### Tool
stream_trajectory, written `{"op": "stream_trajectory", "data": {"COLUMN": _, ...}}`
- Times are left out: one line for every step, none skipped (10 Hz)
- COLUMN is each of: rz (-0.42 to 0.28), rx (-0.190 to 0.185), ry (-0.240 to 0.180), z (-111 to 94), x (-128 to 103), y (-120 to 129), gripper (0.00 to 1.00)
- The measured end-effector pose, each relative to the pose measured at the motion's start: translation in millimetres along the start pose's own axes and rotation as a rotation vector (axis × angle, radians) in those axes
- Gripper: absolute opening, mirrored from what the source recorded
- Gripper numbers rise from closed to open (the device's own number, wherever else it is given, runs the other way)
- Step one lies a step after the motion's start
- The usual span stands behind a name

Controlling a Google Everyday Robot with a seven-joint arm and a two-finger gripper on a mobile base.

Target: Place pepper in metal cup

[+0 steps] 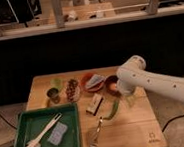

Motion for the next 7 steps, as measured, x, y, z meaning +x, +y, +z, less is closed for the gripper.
{"op": "stream_trajectory", "data": {"rz": -0.034, "rx": -0.003, "ry": -0.015, "z": 2, "x": -7, "y": 5, "gripper": 0.80}}
{"op": "stream_trajectory", "data": {"rz": -0.079, "rx": -0.003, "ry": -0.039, "z": 8, "x": -17, "y": 12, "gripper": 0.80}}
{"op": "stream_trajectory", "data": {"rz": -0.128, "rx": -0.005, "ry": -0.068, "z": 18, "x": -27, "y": 19, "gripper": 0.80}}
{"op": "stream_trajectory", "data": {"rz": -0.176, "rx": -0.005, "ry": -0.096, "z": 25, "x": -34, "y": 24, "gripper": 0.80}}
{"op": "stream_trajectory", "data": {"rz": -0.220, "rx": -0.005, "ry": -0.120, "z": 30, "x": -41, "y": 32, "gripper": 0.80}}
{"op": "stream_trajectory", "data": {"rz": -0.247, "rx": -0.006, "ry": -0.142, "z": 34, "x": -45, "y": 36, "gripper": 0.80}}
{"op": "stream_trajectory", "data": {"rz": -0.273, "rx": -0.009, "ry": -0.160, "z": 39, "x": -50, "y": 34, "gripper": 0.80}}
